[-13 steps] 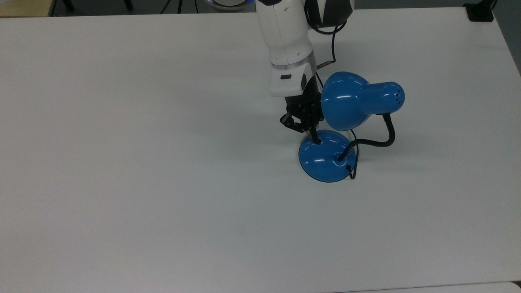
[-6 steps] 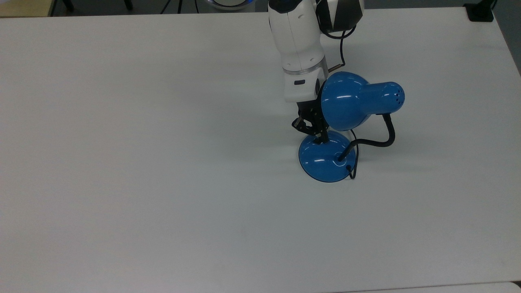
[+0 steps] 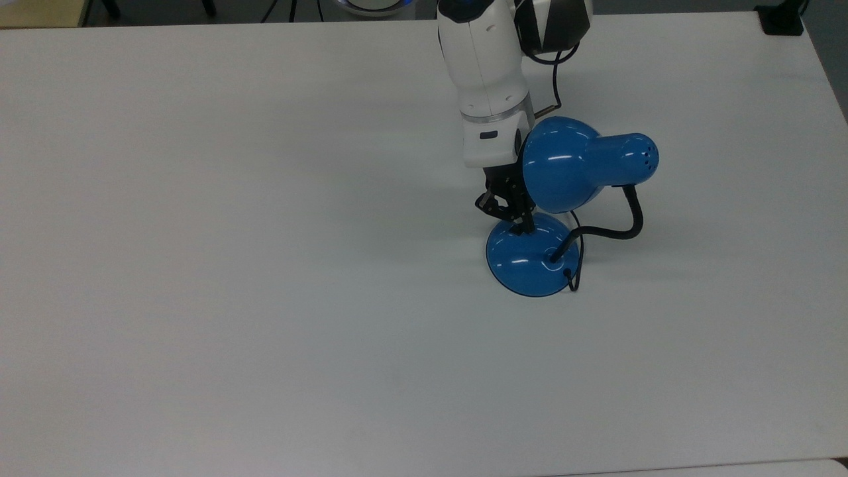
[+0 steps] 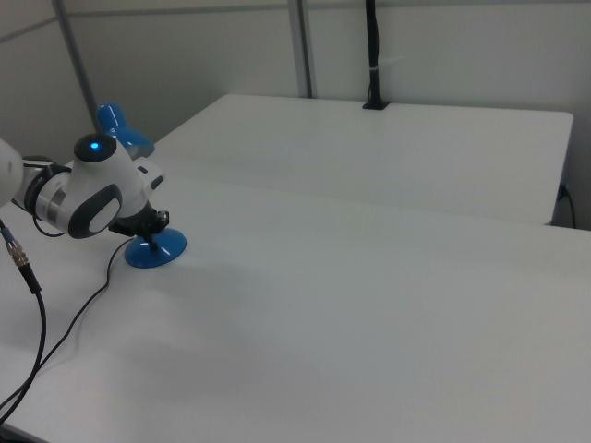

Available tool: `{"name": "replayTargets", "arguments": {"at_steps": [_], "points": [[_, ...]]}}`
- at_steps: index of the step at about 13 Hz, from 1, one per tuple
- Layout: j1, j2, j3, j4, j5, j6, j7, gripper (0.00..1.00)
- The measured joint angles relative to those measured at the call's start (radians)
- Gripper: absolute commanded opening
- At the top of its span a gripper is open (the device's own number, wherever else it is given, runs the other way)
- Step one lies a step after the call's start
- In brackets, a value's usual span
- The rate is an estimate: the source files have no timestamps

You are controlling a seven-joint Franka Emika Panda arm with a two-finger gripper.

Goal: Turn on the lamp
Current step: 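Lower the gripper onto the switch on the lamp base, then press down on the base switch with the gripper fingers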

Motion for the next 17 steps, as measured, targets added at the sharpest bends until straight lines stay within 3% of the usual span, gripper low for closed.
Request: {"name": "replayTargets", "arguments": {"at_steps": [17], "points": [[-0.002,0.022,0.0,0.034,-0.021,0.001,-0.003,0.0]]}}
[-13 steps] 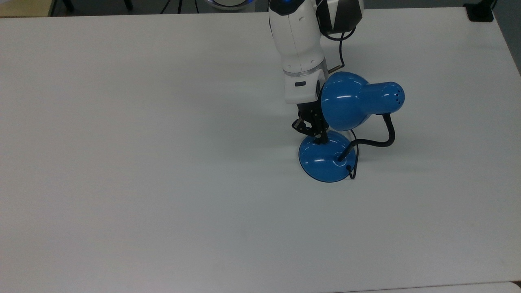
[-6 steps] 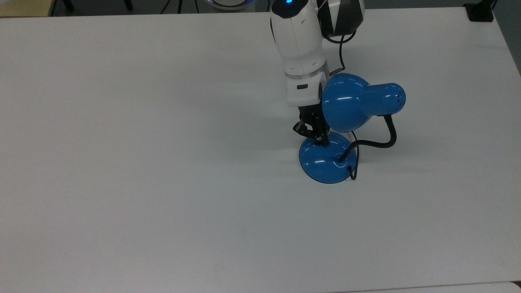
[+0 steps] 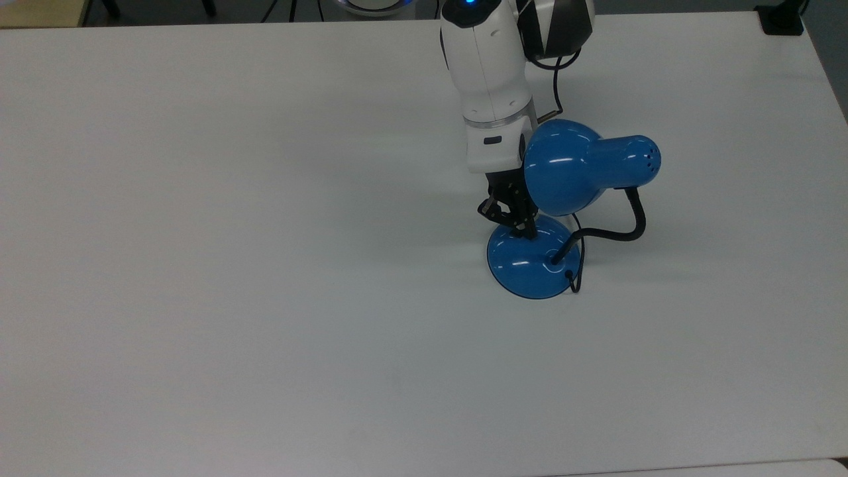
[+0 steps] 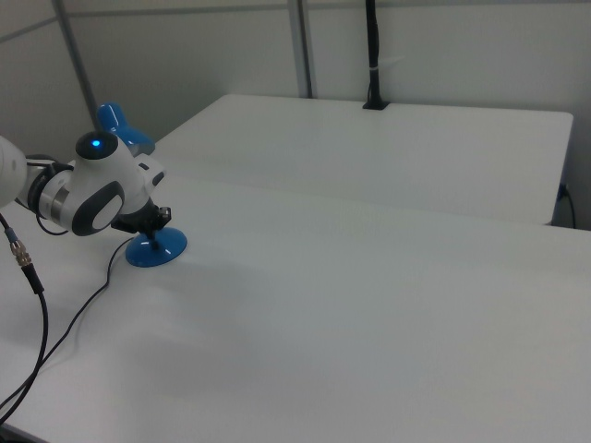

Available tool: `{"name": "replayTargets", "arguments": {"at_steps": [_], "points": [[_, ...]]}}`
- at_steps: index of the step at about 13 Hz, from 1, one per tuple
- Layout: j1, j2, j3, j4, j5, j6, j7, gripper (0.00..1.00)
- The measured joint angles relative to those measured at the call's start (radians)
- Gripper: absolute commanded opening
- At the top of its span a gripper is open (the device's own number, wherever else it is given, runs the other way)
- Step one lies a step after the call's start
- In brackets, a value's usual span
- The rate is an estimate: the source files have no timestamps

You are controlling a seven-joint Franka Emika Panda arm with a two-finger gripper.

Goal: Turn on the lamp
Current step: 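Press down on the base switch with the gripper fingers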

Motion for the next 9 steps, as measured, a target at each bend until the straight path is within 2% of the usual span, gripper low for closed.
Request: {"name": "replayTargets", "arguments": {"at_steps": [9], "points": [[-0.002,-0.004,-0.011,-0.014,0.0,0.0,-0.01,0.0]]}}
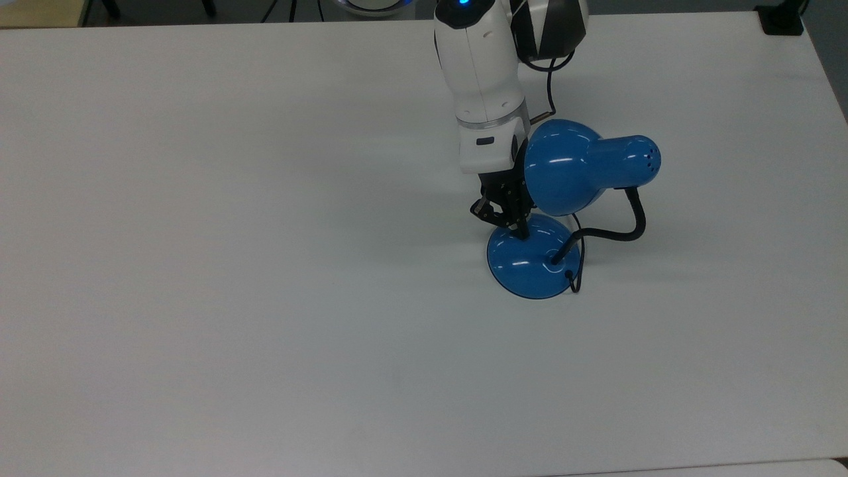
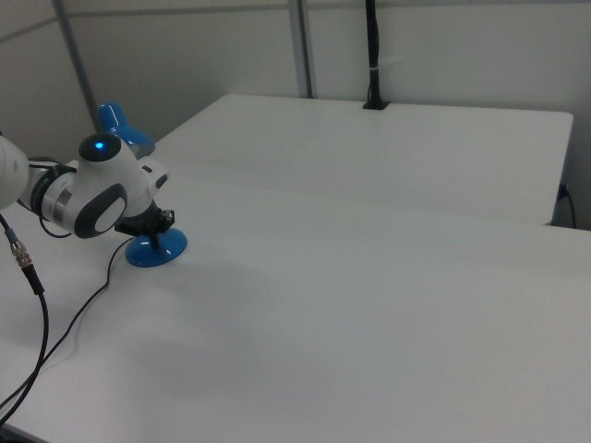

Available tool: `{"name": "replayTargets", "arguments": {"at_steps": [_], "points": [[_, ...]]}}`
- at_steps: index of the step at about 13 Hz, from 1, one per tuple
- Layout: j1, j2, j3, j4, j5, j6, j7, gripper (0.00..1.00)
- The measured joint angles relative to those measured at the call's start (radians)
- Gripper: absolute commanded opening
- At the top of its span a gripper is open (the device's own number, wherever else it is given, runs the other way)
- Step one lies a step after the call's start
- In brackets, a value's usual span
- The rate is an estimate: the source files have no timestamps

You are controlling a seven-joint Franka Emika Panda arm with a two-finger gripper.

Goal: Turn on the lamp
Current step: 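Press down on the base switch with the gripper fingers, then hold the gripper on the switch as the lamp lights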

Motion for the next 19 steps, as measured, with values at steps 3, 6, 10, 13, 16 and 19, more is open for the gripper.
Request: {"name": "replayTargets", "arguments": {"at_steps": [3,6,10,13,16,19], "points": [[0.0,0.0,0.0,0.0,0.0,0.0,-0.001,0.0],[0.001,0.0,0.0,0.0,-0.003,0.0,-0.004,0.0],[0.005,0.008,0.001,-0.001,-0.012,0.014,-0.004,0.0],[0.006,0.009,0.002,-0.003,-0.034,0.029,-0.004,0.0],[0.012,0.011,0.003,-0.011,-0.035,0.06,-0.004,0.0],[0.001,-0.049,0.002,-0.064,-0.035,0.07,-0.002,0.0]]}}
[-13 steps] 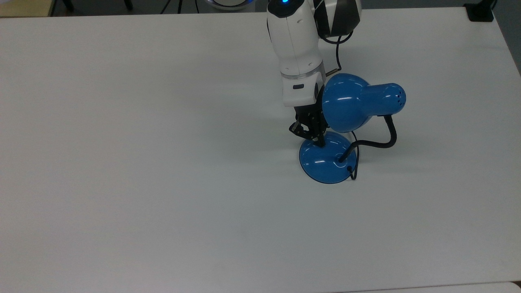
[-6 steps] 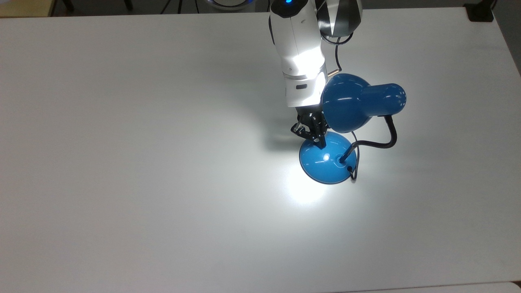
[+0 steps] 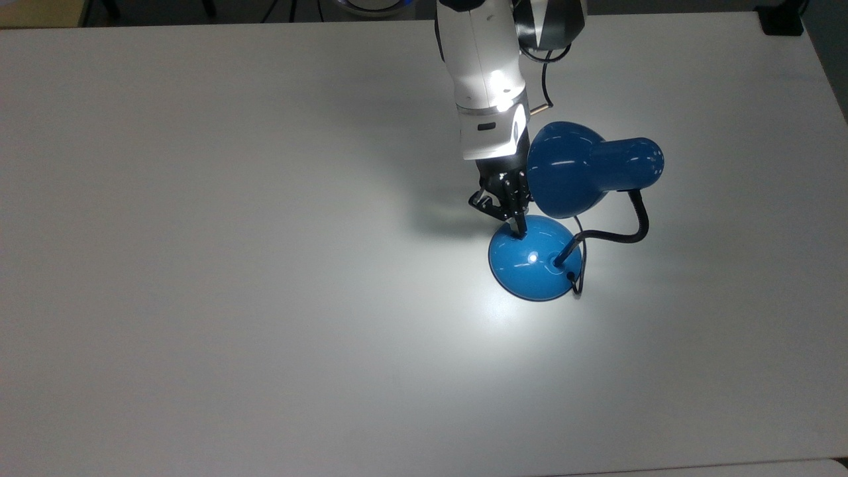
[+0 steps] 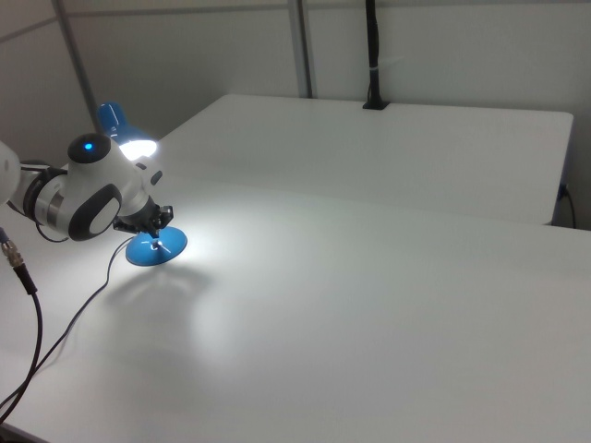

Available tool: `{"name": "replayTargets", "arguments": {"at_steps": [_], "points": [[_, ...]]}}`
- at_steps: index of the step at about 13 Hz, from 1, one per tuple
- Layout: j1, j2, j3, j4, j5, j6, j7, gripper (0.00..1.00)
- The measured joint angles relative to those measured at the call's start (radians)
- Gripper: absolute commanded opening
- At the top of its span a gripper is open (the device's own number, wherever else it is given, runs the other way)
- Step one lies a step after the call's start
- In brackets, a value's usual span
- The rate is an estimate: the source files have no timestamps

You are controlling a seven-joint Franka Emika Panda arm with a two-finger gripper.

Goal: Turn on the lamp

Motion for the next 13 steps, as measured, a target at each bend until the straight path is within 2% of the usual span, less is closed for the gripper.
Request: {"name": "replayTargets", "arguments": {"at_steps": [1,3,4,5,7,9,11,13], "points": [[-0.027,-0.055,0.0,-0.028,0.0,-0.066,0.007,0.0],[-0.14,-0.201,-0.003,-0.041,-0.005,-0.396,0.031,0.0],[-0.21,-0.272,-0.003,-0.027,-0.053,-0.576,0.072,0.0],[-0.27,-0.327,-0.004,0.013,-0.149,-0.757,0.19,0.01],[-0.321,-0.36,-0.003,0.13,-0.315,-1.037,0.422,0.99],[-0.368,-0.358,-0.006,0.236,-0.381,-1.199,0.499,1.0],[-0.388,-0.357,-0.031,0.314,-0.416,-1.246,0.514,1.0],[-0.389,-0.356,-0.068,0.347,-0.42,-1.258,0.518,1.0]]}}
